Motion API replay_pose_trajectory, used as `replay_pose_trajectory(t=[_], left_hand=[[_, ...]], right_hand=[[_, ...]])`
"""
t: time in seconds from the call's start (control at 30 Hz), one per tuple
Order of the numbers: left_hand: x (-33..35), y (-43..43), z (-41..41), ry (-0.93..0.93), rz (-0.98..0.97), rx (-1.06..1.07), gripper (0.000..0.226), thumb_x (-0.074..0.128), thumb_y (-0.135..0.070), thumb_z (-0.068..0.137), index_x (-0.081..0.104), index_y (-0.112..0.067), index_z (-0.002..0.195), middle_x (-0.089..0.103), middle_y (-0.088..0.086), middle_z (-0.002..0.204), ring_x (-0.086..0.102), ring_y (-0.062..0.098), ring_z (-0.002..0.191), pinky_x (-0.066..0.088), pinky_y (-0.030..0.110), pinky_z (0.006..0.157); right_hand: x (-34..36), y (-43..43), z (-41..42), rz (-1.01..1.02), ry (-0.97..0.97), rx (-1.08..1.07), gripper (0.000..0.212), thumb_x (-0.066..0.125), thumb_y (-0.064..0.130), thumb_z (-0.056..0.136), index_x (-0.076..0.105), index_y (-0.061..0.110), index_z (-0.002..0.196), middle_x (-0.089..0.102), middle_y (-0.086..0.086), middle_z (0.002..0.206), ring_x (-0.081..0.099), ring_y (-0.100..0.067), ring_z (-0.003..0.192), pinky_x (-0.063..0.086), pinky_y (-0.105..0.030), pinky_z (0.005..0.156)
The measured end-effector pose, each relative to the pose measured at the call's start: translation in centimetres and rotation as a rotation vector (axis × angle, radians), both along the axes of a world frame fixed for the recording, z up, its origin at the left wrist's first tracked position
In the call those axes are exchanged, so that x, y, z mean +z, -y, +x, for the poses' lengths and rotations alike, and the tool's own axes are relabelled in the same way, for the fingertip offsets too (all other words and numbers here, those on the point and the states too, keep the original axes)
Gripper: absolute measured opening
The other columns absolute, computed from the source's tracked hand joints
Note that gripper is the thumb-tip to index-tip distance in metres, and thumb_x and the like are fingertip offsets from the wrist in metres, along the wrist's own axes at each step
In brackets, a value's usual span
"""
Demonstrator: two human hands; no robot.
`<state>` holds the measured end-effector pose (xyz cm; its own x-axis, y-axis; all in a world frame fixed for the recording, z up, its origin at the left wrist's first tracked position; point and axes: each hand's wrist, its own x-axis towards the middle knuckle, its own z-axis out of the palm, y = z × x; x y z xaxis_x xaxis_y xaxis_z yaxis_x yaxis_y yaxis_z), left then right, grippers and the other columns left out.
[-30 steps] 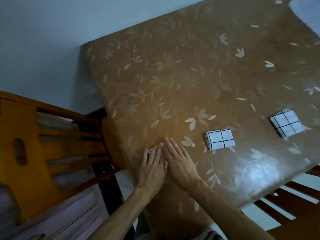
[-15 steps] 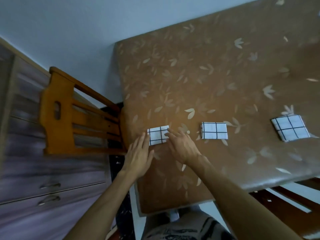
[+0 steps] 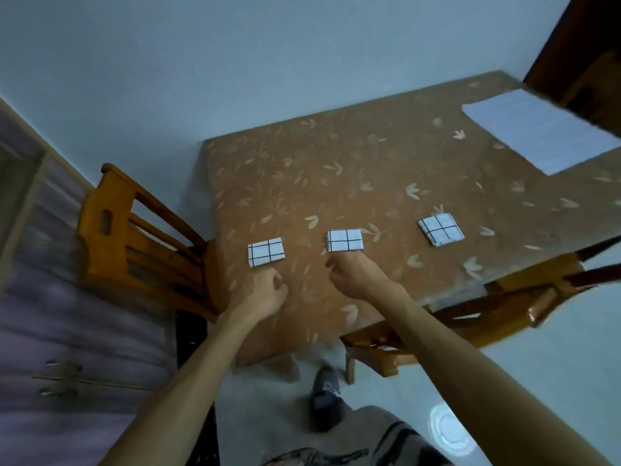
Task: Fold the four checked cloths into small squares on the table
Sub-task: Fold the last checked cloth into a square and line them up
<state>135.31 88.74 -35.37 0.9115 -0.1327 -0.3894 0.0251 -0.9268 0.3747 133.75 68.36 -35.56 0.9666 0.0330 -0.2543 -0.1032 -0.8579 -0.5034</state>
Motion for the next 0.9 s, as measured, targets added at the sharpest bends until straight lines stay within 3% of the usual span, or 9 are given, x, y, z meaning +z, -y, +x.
replay_pose_trajectory(t=[0.1, 0.17, 0.23, 0.33, 0.47, 0.63, 0.9], left_hand=[[1.9, 2.2, -3.9, 0.023, -0.018, -0.025, 0.027, 0.054, -0.037, 0.098, 0.062, -0.022, 0.119, 0.065, -0.002, 0.120, 0.059, 0.018, 0.110, 0.036, 0.026, 0.083], [3.3, 3.9, -5.8, 0.032, -0.053, -0.058, 0.027, 0.055, -0.035, 0.097, 0.064, -0.020, 0.118, 0.064, -0.005, 0.121, 0.060, 0.019, 0.107, 0.042, 0.027, 0.084], [4.3, 5.7, -7.1, 0.036, -0.094, -0.077, 0.025, 0.057, -0.030, 0.097, 0.065, -0.017, 0.117, 0.061, -0.009, 0.125, 0.061, 0.019, 0.105, 0.049, 0.031, 0.088], [5.5, 8.8, -8.5, 0.068, -0.092, -0.100, 0.024, 0.057, -0.031, 0.096, 0.064, -0.021, 0.117, 0.065, 0.001, 0.124, 0.057, 0.022, 0.116, 0.046, 0.035, 0.098], [7.0, 13.6, -9.6, 0.112, -0.071, -0.150, 0.025, 0.059, -0.035, 0.094, 0.066, -0.024, 0.116, 0.067, -0.001, 0.119, 0.062, 0.019, 0.106, 0.050, 0.032, 0.088], [8.6, 22.0, -11.2, 0.130, -0.013, -0.220, 0.027, 0.056, -0.038, 0.095, 0.065, -0.025, 0.117, 0.067, -0.001, 0.118, 0.062, 0.019, 0.108, 0.051, 0.034, 0.089], [10.2, 38.6, -14.4, 0.094, -0.007, -0.222, 0.025, 0.056, -0.039, 0.093, 0.067, -0.029, 0.114, 0.069, -0.003, 0.115, 0.063, 0.018, 0.101, 0.052, 0.033, 0.085]], right_hand=[[2.6, 2.5, -3.8, -0.017, -0.015, -0.014, 0.035, 0.047, 0.011, 0.091, 0.064, 0.015, 0.121, 0.063, -0.006, 0.125, 0.059, -0.024, 0.112, 0.050, -0.031, 0.088], [4.3, 4.4, -5.9, -0.026, -0.016, -0.028, 0.035, 0.048, 0.011, 0.093, 0.064, 0.014, 0.123, 0.064, -0.004, 0.125, 0.060, -0.021, 0.110, 0.047, -0.028, 0.085], [5.3, 6.2, -7.8, -0.031, -0.030, -0.063, 0.034, 0.048, 0.014, 0.092, 0.065, 0.017, 0.122, 0.065, -0.003, 0.124, 0.061, -0.019, 0.109, 0.050, -0.030, 0.089], [6.5, 9.3, -10.2, -0.043, -0.023, -0.094, 0.034, 0.048, 0.017, 0.092, 0.066, 0.019, 0.122, 0.065, -0.001, 0.124, 0.061, -0.017, 0.108, 0.052, -0.033, 0.092], [7.6, 14.5, -13.0, -0.048, -0.022, -0.118, 0.033, 0.049, 0.021, 0.093, 0.064, 0.020, 0.123, 0.064, -0.001, 0.123, 0.060, -0.017, 0.101, 0.050, -0.029, 0.084], [8.6, 23.7, -15.5, -0.035, -0.013, -0.149, 0.033, 0.052, 0.023, 0.093, 0.062, 0.022, 0.124, 0.064, -0.002, 0.124, 0.061, -0.019, 0.107, 0.053, -0.036, 0.094], [10.3, 39.4, -19.1, -0.019, 0.063, -0.191, 0.036, 0.050, 0.017, 0.092, 0.063, 0.015, 0.126, 0.066, -0.004, 0.120, 0.063, -0.019, 0.105, 0.054, -0.033, 0.091]])
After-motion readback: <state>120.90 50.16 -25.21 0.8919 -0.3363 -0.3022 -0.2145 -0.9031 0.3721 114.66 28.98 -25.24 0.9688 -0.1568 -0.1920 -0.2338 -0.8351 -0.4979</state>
